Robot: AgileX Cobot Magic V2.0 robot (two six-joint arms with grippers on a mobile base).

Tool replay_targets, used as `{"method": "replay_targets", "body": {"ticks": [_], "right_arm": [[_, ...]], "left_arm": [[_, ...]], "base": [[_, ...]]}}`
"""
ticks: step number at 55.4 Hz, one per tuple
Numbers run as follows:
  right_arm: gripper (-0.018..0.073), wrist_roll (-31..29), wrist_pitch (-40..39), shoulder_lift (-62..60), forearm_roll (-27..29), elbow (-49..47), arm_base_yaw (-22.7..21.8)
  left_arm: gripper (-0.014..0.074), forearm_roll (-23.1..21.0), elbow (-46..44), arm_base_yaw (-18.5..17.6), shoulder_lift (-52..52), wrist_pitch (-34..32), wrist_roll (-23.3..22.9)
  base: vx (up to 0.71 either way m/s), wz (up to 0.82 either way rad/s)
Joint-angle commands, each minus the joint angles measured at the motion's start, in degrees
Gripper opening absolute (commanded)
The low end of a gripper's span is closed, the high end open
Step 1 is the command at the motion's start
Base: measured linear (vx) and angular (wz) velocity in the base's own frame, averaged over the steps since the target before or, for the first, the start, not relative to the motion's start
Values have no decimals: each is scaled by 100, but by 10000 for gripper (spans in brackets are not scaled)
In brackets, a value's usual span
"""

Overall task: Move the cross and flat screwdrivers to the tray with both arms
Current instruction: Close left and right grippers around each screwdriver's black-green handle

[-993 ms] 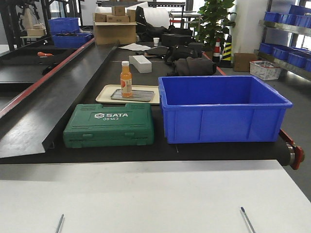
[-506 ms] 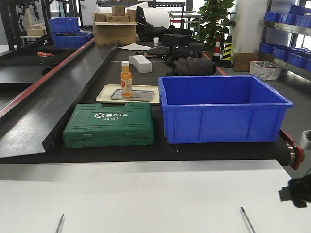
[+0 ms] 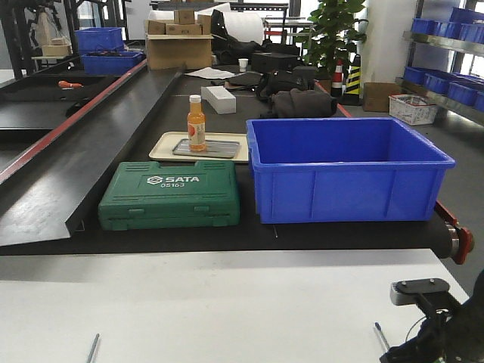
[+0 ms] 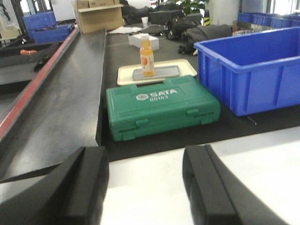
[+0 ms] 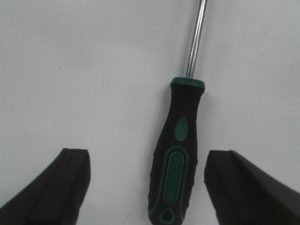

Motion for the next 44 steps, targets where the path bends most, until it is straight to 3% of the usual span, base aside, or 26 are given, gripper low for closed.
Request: {"method": "replay_targets", "body": {"ticks": [1,9,19,36,44], "right_arm": [[564,125,-210,20,17,-265,-3],[564,682,-124,384,-384,-584,-2],[557,1204,521,835,-938,-1015,-2],[467,1150,595,1189,-949,-1086,-2],[343,1236,673,1318,-949,-1086,-2]], "left_arm": [[479,-60,-226,2,-21,-216,-23],[473,-60,-226,2,-21,-83,-22],[471,-60,-226,2,-21,-90,-22],[471,-60,-226,2,-21,-90,-22],[471,-60,-226,2,-21,-132,-22]], "base": [[0,0],[0,0],[0,0],[0,0],[0,0]]}}
